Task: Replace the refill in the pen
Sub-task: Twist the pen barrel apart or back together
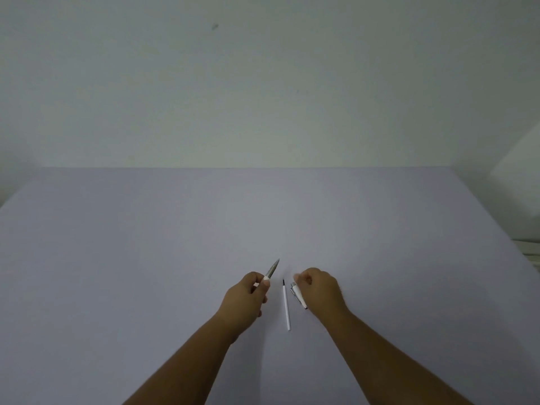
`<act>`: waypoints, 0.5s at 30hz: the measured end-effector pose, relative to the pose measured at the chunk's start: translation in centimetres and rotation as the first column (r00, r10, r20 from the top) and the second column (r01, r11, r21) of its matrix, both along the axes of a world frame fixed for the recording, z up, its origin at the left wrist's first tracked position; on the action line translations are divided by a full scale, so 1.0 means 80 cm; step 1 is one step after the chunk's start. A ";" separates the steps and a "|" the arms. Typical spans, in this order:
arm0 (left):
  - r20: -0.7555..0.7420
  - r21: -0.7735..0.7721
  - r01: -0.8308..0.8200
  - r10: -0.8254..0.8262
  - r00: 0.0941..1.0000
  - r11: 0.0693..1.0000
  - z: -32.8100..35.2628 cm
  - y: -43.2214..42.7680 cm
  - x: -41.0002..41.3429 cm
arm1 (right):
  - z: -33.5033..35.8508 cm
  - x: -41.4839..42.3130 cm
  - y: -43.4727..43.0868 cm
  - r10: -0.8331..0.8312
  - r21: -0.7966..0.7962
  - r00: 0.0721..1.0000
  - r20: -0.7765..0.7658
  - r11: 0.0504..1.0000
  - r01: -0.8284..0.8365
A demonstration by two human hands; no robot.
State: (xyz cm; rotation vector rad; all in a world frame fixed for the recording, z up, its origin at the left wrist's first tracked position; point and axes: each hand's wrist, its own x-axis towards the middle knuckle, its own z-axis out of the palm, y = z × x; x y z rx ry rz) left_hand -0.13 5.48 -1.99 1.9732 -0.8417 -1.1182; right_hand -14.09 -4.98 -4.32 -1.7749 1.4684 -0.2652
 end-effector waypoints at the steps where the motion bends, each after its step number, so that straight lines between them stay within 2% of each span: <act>1: 0.051 -0.008 0.020 -0.020 0.998 1.000 0.001 -0.001 -0.001 | 0.011 0.004 0.000 -0.048 0.084 0.994 0.094 0.996 0.040; 3: 0.161 -0.026 0.063 -0.058 0.985 0.998 0.004 -0.003 -0.005 | 0.030 0.012 0.004 -0.145 0.311 0.955 0.258 0.949 0.060; 4: 0.208 -0.037 0.083 -0.073 0.975 0.996 0.006 -0.005 -0.007 | 0.037 0.015 0.007 -0.148 0.361 0.943 0.299 0.932 0.031; 9: 0.311 -0.072 0.146 -0.117 0.943 0.987 0.017 -0.008 -0.013 | 0.056 0.018 0.013 -0.093 0.318 0.890 0.447 0.946 -0.060; 12: 0.262 -0.066 0.164 -0.142 0.955 0.984 0.025 -0.007 -0.009 | 0.065 0.016 0.011 -0.090 0.319 0.852 0.515 0.943 -0.094; 15: 0.056 -0.073 0.114 -0.110 0.992 0.991 0.033 -0.004 -0.006 | 0.070 0.015 0.010 -0.064 0.308 0.816 0.575 0.941 -0.143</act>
